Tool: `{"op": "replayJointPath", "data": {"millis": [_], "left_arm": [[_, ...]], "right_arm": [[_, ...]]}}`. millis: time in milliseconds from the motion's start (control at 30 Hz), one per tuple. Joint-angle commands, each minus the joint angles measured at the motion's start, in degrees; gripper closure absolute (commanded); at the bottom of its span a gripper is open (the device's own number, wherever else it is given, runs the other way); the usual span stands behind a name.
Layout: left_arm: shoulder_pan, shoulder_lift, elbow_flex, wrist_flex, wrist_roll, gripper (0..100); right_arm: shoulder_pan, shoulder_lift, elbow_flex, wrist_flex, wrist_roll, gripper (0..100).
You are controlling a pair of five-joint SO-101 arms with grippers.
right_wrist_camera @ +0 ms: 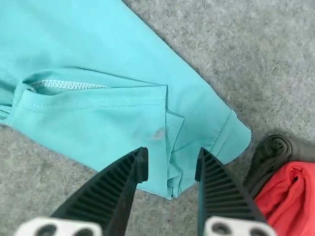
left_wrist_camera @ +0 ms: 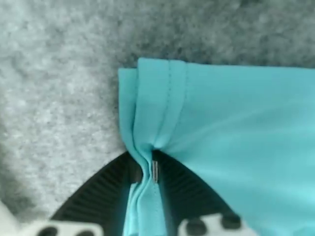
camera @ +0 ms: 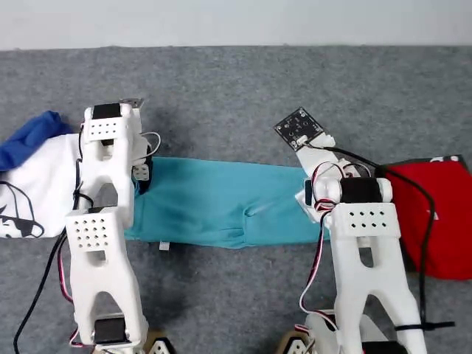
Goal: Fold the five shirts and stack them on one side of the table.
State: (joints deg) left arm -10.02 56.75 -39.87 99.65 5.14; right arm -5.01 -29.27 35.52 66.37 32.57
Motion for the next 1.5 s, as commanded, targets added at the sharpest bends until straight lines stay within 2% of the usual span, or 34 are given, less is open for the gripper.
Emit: {"op": "replayJointPath", "data": {"millis": [0,100,267,433,733,1033,1133,1233,1467], "left_arm": [[0.09,-1.41,2.95,1.05,-0.35,99],[2.64,-7.82,6.55,1.05,-0.35,99],[11.34,-18.73,13.76,0.97,-0.53,99],[20.31,-25.85,13.85,0.88,-0.79,99],[33.93,-26.81,2.33,0.88,-0.70,99],[44.48,-26.29,-0.22,-1.76,-0.26,99],[47.03,-23.21,-1.80,-4.04,2.55,99],[48.97,-17.76,-8.40,-3.16,3.78,99],[50.29,-5.10,-32.84,0.79,5.71,99]], "right_arm": [[0.66,-1.89,-0.44,0.57,-0.53,83.0],[2.33,-4.18,-0.70,0.57,-0.88,83.0],[9.10,-9.63,-0.79,0.48,-3.34,83.0],[13.93,-11.56,-0.62,2.86,-3.60,83.0],[14.90,-11.74,-0.62,8.40,-3.78,83.0],[23.69,-11.74,-0.79,8.31,-3.69,83.0],[26.77,-11.74,-0.79,8.13,-3.60,83.0],[29.05,-11.74,-0.88,7.87,-3.43,83.0],[30.64,-11.74,-0.88,7.78,-3.34,83.0]]}}
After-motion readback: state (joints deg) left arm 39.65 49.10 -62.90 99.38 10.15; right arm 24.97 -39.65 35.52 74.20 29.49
